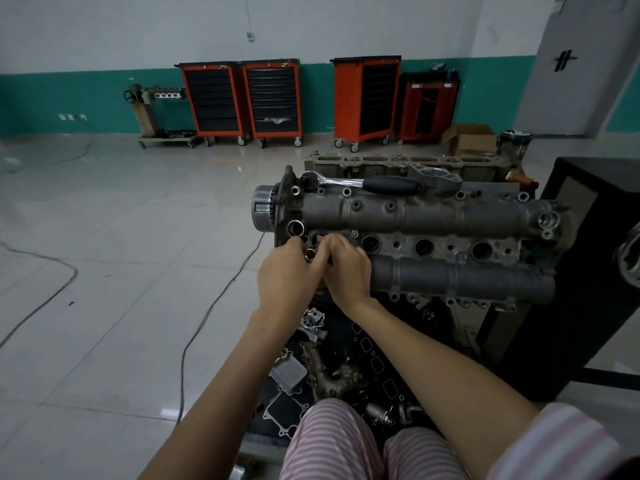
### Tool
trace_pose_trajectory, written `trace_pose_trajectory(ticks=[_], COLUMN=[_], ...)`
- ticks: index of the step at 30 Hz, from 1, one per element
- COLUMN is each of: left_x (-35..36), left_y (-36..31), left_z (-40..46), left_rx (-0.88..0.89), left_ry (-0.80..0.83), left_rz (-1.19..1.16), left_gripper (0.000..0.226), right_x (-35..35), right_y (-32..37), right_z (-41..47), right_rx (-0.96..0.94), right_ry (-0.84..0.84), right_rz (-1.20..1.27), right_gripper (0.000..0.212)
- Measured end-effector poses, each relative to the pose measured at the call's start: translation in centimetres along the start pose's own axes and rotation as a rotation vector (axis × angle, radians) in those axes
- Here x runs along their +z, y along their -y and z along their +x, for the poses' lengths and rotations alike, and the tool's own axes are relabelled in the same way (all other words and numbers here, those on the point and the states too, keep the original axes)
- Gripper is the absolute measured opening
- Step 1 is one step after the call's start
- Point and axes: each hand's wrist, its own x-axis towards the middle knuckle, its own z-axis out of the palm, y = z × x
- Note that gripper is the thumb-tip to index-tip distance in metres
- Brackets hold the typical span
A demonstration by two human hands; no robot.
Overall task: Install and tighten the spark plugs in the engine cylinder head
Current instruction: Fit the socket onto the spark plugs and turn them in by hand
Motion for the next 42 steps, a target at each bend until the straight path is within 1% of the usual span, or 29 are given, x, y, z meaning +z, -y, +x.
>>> trace_pose_trajectory(ticks=[2, 6, 9, 11, 13, 17, 19, 22, 24, 25, 27, 28, 31, 33, 35, 38, 40, 42], left_x=[0.0, 0.1, 0.1, 0.3, 0.6, 1.6, 2.2, 2.8, 3.1, 3.2, 3.3, 3.3, 3.4, 3.4, 3.4, 3.5, 3.6, 3.6], left_y=[-0.4, -0.7, -0.5, -0.4, -0.3, 0.1, 0.3, 0.3, 0.6, 0.8, 1.3, 1.5, 1.7, 1.5, 1.4, 1.2, 1.0, 1.0], left_z=[0.0, -0.5, -0.7, -0.8, -0.9, -1.3, -1.4, -1.2, -1.2, -1.3, -1.6, -1.7, -1.7, -1.7, -1.7, -1.9, -1.8, -1.4], left_rx=[0.008, 0.072, 0.121, 0.153, 0.138, 0.013, -0.014, -0.032, -0.022, -0.007, 0.029, 0.042, 0.074, 0.089, 0.067, -0.009, -0.036, -0.028], left_ry=[-0.009, -0.053, -0.041, -0.027, -0.024, -0.068, -0.120, -0.205, -0.224, -0.214, -0.174, -0.154, -0.124, -0.126, -0.136, -0.164, -0.201, -0.236], left_rz=[0.053, 0.080, 0.014, -0.044, -0.146, -0.462, -0.553, -0.667, -0.722, -0.742, -0.787, -0.809, -0.832, -0.841, -0.860, -0.898, -0.906, -0.845], left_gripper=[0.041, 0.026, 0.016, 0.012, 0.011, 0.019, 0.021, 0.015, 0.015, 0.018, 0.028, 0.031, 0.037, 0.039, 0.039, 0.040, 0.036, 0.027], right_x=[0.0, 0.0, -0.1, -0.2, -0.3, -0.2, -0.2, -0.3, -0.3, -0.3, -0.3, -0.3, -0.5, -0.7, -0.9, -1.2, -1.4, -1.3], right_y=[0.0, -0.1, -0.2, -0.3, -0.2, 0.0, 0.1, 0.2, 0.3, 0.3, 0.3, 0.3, 0.2, 0.3, 0.2, 0.3, 0.3, 0.3], right_z=[0.0, 0.0, 0.0, -0.2, -0.4, -0.2, -0.1, 0.2, 0.4, 0.4, 0.3, 0.2, -0.3, -0.2, 0.0, 0.1, 0.2, 0.3], right_rx=[0.002, -0.031, -0.063, -0.093, -0.103, -0.016, 0.007, 0.064, 0.104, 0.116, 0.101, 0.073, -0.015, 0.011, 0.043, 0.072, 0.077, 0.044], right_ry=[-0.021, -0.006, 0.028, 0.007, -0.006, -0.031, -0.039, -0.043, -0.031, -0.024, -0.021, -0.019, 0.055, 0.143, 0.185, 0.158, 0.121, 0.097], right_rz=[0.023, 0.011, -0.004, 0.001, 0.017, 0.081, 0.105, 0.151, 0.159, 0.159, 0.151, 0.145, 0.166, 0.274, 0.374, 0.419, 0.390, 0.298], right_gripper=[0.006, 0.007, 0.026, 0.032, 0.028, 0.021, 0.019, 0.007, 0.002, 0.003, 0.007, 0.013, 0.045, 0.052, 0.049, 0.035, 0.029, 0.020])
